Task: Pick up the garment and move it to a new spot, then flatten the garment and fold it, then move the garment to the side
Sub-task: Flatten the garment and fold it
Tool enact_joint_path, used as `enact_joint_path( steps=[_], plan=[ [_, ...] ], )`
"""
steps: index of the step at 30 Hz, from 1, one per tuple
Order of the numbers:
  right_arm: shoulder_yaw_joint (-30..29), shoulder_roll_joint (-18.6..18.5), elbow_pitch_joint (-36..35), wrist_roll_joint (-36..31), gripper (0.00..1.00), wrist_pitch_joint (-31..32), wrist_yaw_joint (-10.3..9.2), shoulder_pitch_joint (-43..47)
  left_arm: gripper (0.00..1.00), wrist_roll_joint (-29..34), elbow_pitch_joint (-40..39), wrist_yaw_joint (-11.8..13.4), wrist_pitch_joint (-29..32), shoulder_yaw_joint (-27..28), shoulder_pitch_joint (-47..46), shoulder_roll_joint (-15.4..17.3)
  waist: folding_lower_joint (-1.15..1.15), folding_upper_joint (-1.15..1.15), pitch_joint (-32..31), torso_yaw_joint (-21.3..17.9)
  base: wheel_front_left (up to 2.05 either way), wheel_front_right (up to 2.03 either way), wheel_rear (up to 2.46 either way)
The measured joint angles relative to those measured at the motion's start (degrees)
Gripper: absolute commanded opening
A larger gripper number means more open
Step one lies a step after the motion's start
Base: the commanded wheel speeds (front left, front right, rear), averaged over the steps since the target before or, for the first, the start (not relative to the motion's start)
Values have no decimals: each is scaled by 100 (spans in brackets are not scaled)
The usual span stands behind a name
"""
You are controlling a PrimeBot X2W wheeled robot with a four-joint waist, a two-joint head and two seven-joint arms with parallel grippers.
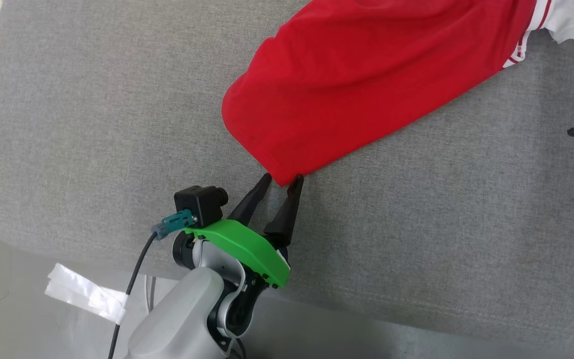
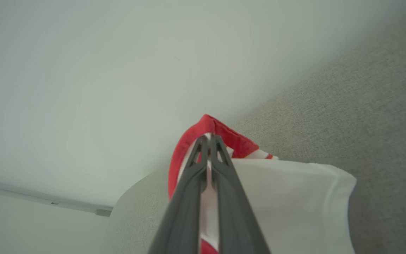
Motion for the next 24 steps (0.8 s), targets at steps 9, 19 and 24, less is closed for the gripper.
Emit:
enact_joint_path(
  steps=[9, 19, 24],
  plan=[
    [47, 42, 101, 0, 0, -57, 67, -43, 50, -27, -62, -30, -15, -33, -105, 43, 0, 0, 1, -87, 0, 0, 0],
    [44, 57, 245, 9, 0, -160, 160, -48, 0, -111, -58, -109, -24, -65, -203, 36, 0, 0, -24, -205, 0, 0, 0],
    [27, 177, 354, 55, 0, -260, 269, -47, 0, -119, -133, -163, -99, -32, -213, 36, 0, 0, -114, -267, 0, 0, 0]
  ],
)
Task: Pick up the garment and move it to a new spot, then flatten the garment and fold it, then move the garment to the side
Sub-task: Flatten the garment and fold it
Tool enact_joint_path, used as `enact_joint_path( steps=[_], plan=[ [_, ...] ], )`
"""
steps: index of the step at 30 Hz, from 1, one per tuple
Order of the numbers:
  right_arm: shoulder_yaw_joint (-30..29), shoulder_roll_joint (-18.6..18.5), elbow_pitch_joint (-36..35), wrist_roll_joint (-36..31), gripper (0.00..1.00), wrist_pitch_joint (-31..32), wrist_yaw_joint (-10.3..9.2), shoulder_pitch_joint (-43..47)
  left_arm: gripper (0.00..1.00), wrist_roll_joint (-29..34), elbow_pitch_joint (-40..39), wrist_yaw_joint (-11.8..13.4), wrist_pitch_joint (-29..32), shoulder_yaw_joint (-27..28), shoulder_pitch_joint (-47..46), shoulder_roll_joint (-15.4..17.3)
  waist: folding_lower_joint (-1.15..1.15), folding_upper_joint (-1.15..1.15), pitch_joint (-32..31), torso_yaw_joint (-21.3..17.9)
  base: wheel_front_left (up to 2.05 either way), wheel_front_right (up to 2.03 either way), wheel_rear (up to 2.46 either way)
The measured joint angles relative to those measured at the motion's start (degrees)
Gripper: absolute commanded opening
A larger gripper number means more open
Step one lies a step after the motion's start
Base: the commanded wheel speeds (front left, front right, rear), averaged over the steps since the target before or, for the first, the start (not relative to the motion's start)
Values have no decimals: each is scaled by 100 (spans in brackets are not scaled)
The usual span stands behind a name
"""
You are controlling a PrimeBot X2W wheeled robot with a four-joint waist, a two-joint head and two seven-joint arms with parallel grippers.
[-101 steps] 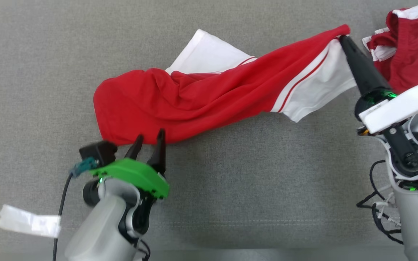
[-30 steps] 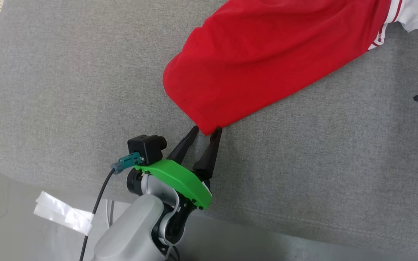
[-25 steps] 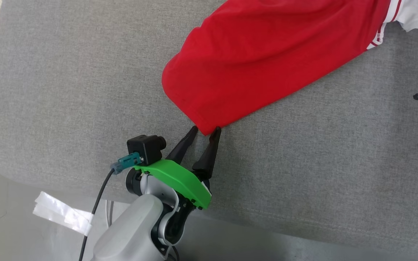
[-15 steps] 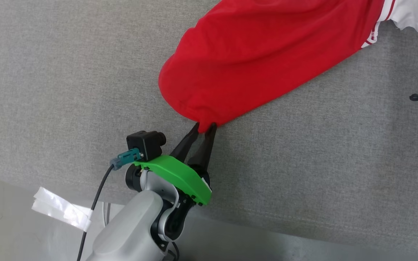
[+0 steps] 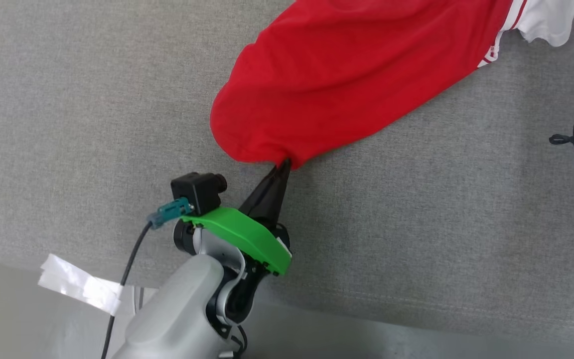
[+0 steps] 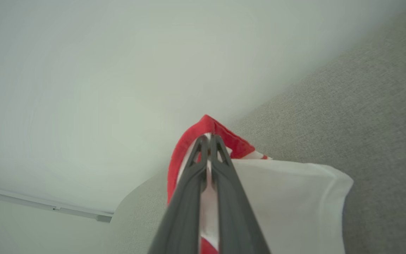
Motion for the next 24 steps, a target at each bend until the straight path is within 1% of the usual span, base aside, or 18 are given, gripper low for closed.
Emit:
enact_joint_path(
  steps=[5, 10, 15, 18, 24],
  plan=[
    [-40, 21, 10, 100, 0, -110, 201, 24, 0, -43, -292, -15, -170, 386, -159, 24, 0, 0, -154, -55, 0, 0, 0],
    [-105, 155, -79, 337, 0, -192, 453, 100, 0, -51, -678, -15, -275, 853, -246, 256, 0, 0, -368, -114, 0, 0, 0],
    [-224, 313, -293, 624, 0, -256, 736, 446, 0, -111, -1088, -8, -328, 1351, -234, 497, 0, 0, -642, -193, 0, 0, 0],
    [-374, 446, -521, 867, 0, -304, 833, 646, 0, -167, -1366, 26, -346, 1631, -119, 622, 0, 0, -836, -252, 0, 0, 0],
    [-703, 660, -1161, 1393, 0, -378, 887, 1150, 0, -204, -1919, 154, -377, 2064, 310, 900, 0, 0, -1270, -396, 0, 0, 0]
  ],
)
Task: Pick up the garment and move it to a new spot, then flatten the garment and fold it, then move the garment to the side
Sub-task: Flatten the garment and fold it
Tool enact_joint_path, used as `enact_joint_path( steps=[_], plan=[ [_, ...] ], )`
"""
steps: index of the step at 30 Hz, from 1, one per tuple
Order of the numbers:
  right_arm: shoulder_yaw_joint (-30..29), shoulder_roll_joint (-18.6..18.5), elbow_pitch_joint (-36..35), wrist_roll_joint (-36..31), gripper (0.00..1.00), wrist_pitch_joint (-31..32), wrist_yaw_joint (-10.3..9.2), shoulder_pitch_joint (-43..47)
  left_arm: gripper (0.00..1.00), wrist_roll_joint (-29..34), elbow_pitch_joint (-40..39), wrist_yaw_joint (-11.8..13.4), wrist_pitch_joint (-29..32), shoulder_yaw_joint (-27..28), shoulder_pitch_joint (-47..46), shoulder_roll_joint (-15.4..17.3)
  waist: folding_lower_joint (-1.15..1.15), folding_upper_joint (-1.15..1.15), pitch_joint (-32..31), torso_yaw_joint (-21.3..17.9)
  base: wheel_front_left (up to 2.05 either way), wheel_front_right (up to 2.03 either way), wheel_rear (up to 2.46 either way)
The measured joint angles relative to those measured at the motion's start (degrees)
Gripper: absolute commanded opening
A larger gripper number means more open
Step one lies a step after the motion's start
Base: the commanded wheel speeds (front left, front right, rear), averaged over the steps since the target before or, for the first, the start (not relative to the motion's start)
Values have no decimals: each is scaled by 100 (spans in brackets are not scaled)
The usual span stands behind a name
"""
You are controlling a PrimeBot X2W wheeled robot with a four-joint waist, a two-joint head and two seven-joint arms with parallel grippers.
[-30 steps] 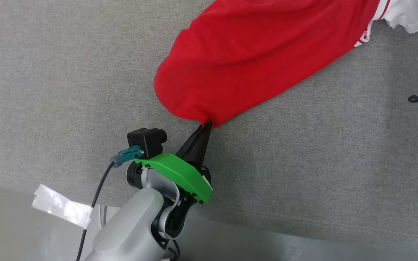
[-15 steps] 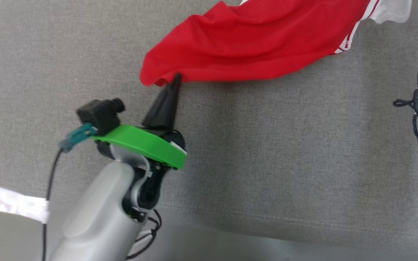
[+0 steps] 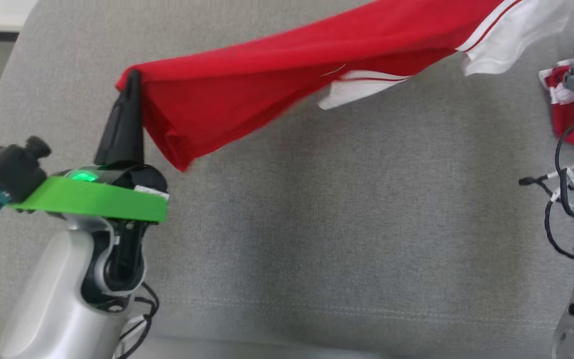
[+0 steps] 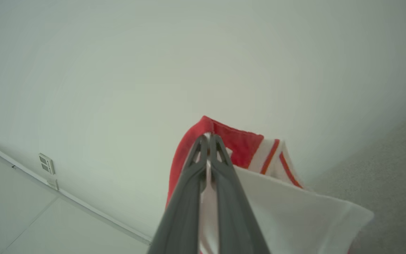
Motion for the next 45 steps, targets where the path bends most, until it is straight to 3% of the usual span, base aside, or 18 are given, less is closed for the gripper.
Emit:
enact_joint_path(
  steps=[13, 16, 21, 27, 29, 36, 41, 45],
  plan=[
    [-189, 377, -1806, 1141, 0, 214, 19, 1881, 0, -244, -1429, 253, 127, 530, 1093, 658, 0, 0, -995, -399, 0, 0, 0],
    [-255, 397, -2418, 1515, 0, 256, -126, 2221, 0, -255, -1828, 270, 269, 564, 1424, 797, 0, 0, -1198, -511, 0, 0, 0],
    [-257, 398, -3733, 1798, 0, 389, -583, 2999, 0, -307, -2764, 378, 522, 783, 1936, 1027, 0, 0, -1431, -712, 0, 0, 0],
    [-313, 400, -5087, 2263, 0, 368, -1051, 3505, 0, -349, -3570, 415, 700, 1194, 2448, 1155, 0, 0, -1342, -896, 0, 0, 0],
    [-313, 398, -5319, 2399, 0, 321, -1129, 3672, 0, -357, -3684, 417, 769, 1307, 2574, 1159, 0, 0, -1243, -921, 0, 0, 0],
    [-107, 403, -5319, 2747, 0, 203, -1176, 4061, 0, -645, -3631, 417, 988, 1483, 2855, 1058, 0, 0, -838, -954, 0, 0, 0],
    [21, 407, -4775, 2793, 0, 90, -1220, 4270, 0, -762, -3211, 417, 1293, 1472, 2884, 980, 0, 0, -459, -980, 0, 0, 0],
    [142, 410, -4097, 2452, 0, -26, -1220, 4269, 0, -798, -2679, 417, 1611, 1394, 2735, 979, 0, 0, -63, -994, 0, 0, 0]
  ],
)
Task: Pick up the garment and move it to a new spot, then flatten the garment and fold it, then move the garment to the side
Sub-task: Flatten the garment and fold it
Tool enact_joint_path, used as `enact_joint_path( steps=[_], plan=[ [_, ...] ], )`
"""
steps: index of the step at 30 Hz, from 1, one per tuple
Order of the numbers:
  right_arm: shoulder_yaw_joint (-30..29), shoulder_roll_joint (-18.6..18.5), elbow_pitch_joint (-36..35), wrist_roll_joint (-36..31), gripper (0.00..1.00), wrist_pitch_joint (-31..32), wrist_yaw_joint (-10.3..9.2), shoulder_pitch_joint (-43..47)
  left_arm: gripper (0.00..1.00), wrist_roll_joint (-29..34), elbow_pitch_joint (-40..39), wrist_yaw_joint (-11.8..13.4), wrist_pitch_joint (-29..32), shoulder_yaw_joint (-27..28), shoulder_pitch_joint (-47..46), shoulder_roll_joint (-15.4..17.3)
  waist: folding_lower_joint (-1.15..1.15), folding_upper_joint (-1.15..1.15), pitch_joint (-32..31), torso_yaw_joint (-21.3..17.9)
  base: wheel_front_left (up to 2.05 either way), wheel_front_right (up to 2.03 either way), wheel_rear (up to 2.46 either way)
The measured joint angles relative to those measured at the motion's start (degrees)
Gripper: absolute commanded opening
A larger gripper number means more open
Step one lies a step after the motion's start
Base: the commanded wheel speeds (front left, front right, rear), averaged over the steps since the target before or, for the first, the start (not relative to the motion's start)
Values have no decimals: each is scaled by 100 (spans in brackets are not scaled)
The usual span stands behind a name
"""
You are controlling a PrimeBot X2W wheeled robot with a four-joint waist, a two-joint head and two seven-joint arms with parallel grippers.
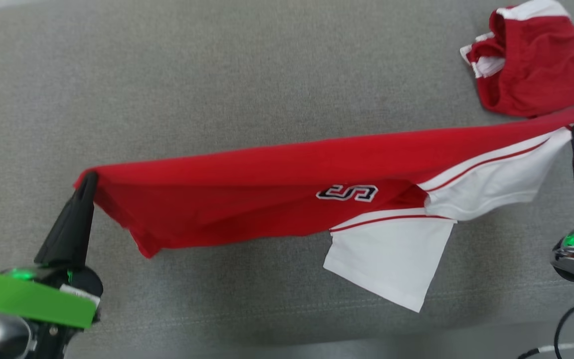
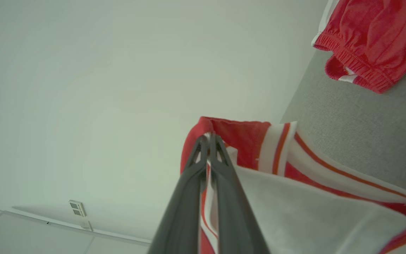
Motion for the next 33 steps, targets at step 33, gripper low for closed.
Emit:
enact_joint_path(
  steps=[33],
  plan=[
    [1067, -528, 3929, -3058, 39, -185, 1, -5224, 13, 1547, 3724, 0, 1261, -468, -5261, -292, 1, 0, 2672, 175, 0, 0, 0]
  ],
)
